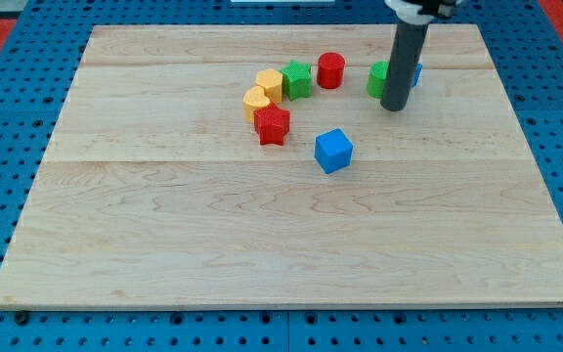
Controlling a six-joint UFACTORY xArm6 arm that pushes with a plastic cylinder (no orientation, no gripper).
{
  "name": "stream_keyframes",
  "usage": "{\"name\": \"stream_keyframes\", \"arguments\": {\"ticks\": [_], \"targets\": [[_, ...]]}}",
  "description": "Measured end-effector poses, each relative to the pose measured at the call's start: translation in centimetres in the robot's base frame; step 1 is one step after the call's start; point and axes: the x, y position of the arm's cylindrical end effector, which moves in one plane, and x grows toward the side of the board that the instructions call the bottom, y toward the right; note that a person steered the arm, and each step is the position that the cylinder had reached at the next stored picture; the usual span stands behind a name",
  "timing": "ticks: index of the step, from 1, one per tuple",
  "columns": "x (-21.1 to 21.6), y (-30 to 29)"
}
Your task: Move the green circle and blue triangle down a bit
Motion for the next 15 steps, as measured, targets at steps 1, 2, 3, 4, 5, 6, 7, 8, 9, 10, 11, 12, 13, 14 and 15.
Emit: {"name": "stream_keyframes", "arguments": {"ticks": [1,2,3,4,5,6,7,8,9,10,11,12,13,14,15], "targets": [[1.2,1.5],[0.4,4.0],[-1.8,5.3],[-5.2,6.1],[-8.2,7.1],[-10.1,7.0],[-10.2,6.1],[-10.2,4.9],[-10.1,3.5],[-9.2,1.9],[-7.8,0.8],[-6.0,0.1],[-4.7,-1.4],[-4.5,-3.6],[-4.5,-3.3]]}}
